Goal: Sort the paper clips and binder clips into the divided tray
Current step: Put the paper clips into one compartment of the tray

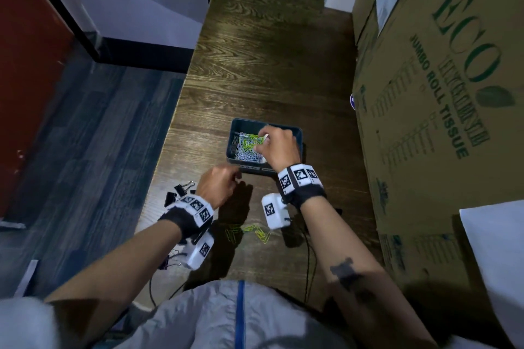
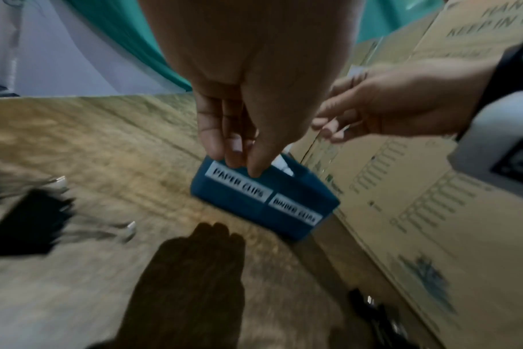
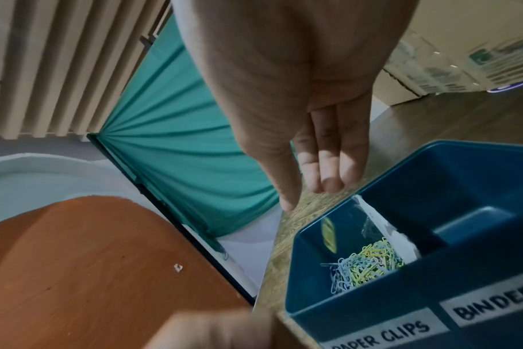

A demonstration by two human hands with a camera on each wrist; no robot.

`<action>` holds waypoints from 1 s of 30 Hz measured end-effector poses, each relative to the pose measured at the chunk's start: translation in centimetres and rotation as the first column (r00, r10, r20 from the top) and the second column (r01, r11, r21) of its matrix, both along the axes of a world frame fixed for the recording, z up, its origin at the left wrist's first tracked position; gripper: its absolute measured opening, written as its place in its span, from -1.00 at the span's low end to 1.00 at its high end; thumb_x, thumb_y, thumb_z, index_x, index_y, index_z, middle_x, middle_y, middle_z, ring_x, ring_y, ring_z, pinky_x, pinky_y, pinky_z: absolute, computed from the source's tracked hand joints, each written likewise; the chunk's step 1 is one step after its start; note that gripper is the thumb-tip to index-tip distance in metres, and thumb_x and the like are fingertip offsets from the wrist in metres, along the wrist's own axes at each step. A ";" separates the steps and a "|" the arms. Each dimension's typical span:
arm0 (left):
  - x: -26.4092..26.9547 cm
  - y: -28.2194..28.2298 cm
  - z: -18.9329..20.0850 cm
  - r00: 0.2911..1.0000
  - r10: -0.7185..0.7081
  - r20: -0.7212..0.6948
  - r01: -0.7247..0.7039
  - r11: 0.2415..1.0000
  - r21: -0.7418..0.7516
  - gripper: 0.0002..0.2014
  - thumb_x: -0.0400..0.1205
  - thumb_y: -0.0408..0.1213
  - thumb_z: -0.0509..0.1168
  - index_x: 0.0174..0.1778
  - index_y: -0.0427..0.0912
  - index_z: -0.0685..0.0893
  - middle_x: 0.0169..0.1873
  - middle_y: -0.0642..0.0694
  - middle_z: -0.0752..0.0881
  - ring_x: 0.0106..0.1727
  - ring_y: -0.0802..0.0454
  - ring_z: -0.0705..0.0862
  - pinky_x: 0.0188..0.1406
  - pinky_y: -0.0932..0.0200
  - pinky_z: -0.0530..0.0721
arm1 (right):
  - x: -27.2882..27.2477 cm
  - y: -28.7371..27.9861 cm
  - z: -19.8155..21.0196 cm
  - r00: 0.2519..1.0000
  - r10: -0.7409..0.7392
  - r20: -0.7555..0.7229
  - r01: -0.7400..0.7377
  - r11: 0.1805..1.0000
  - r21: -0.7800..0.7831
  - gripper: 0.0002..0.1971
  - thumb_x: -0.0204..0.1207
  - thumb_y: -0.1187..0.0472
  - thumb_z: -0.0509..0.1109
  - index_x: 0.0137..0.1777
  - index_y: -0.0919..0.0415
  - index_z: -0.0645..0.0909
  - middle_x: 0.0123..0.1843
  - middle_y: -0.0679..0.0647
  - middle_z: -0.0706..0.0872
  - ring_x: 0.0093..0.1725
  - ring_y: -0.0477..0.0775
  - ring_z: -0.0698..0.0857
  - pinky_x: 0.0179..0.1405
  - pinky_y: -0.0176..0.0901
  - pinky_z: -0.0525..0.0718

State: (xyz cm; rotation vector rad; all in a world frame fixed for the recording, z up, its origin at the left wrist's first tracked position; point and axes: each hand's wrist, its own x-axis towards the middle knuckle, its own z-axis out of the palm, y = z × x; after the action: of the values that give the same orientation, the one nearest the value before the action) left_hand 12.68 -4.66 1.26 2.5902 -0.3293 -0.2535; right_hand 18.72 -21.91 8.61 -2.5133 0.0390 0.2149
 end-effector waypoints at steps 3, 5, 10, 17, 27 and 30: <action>-3.0 1.5 -2.3 0.983 -0.037 -0.182 0.059 0.991 0.120 -0.75 0.49 -0.39 0.37 0.06 -0.09 0.69 -0.01 -0.10 0.71 0.02 -0.14 0.70 -0.09 0.07 0.60 | -1.9 -0.4 -1.5 1.000 0.012 -0.003 -0.012 1.000 0.009 -0.75 0.48 0.23 0.60 0.15 0.14 0.77 -0.04 0.18 0.84 -0.07 0.14 0.75 0.05 -0.04 0.75; -4.9 2.4 -3.5 0.950 -0.062 -0.306 0.115 0.981 0.156 -0.70 0.49 -0.25 0.44 0.14 -0.07 0.66 0.04 -0.09 0.69 0.06 -0.12 0.68 -0.07 0.09 0.55 | -4.4 -0.9 -4.1 0.993 0.058 -0.103 -0.057 0.998 0.015 -0.86 0.51 0.32 0.56 0.04 0.16 0.78 -0.07 0.13 0.83 -0.12 0.06 0.76 0.01 -0.11 0.75; -8.7 3.4 -5.3 0.927 -0.077 -0.368 0.130 0.984 0.121 -0.66 0.45 -0.16 0.46 0.13 0.00 0.59 0.03 -0.01 0.59 0.02 -0.10 0.67 -0.03 0.09 0.57 | -11.7 -3.1 -11.2 0.891 0.098 -0.443 -0.170 0.978 -0.124 -0.76 0.42 0.23 0.63 0.02 -0.03 0.72 -0.02 0.06 0.80 -0.03 0.17 0.79 0.03 0.04 0.78; -9.1 1.4 -5.7 0.940 -0.064 -0.335 0.099 0.991 0.087 -0.68 0.48 -0.29 0.32 0.17 -0.06 0.66 0.04 -0.09 0.66 0.01 -0.16 0.65 -0.04 0.11 0.58 | -15.6 -2.4 -13.3 0.882 0.110 -0.459 -0.207 0.964 -0.168 -0.82 0.48 0.30 0.44 0.00 0.03 0.60 0.07 0.12 0.78 0.05 0.26 0.75 -0.02 -0.02 0.69; -8.7 1.2 -6.3 0.959 -0.102 -0.265 0.111 0.994 0.018 -0.70 0.50 -0.14 0.49 0.08 -0.10 0.62 -0.01 -0.03 0.62 -0.09 -0.07 0.65 -0.20 0.16 0.50 | -15.8 -3.1 -15.5 0.905 0.176 -0.388 -0.174 0.984 0.039 -0.43 0.42 0.35 0.58 0.39 -0.06 0.54 0.25 -0.02 0.67 0.16 -0.03 0.70 0.17 0.02 0.73; -9.3 1.5 -7.1 0.943 -0.188 -0.275 0.215 0.974 0.071 -0.37 0.40 0.04 0.55 0.31 -0.07 0.48 0.14 -0.02 0.48 0.03 0.00 0.56 -0.16 0.12 0.55 | -16.1 -4.2 -16.6 0.865 0.243 -0.439 -0.275 0.961 -0.011 -0.13 0.39 0.27 0.66 0.63 -0.17 0.33 0.71 0.14 0.32 0.67 0.19 0.35 0.55 0.16 0.50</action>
State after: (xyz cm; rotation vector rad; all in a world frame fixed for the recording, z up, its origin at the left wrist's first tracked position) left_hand 3.37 -3.17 -5.85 2.5770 -0.4941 -0.7024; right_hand 2.65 -26.16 -7.99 -2.4861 -0.1158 0.8990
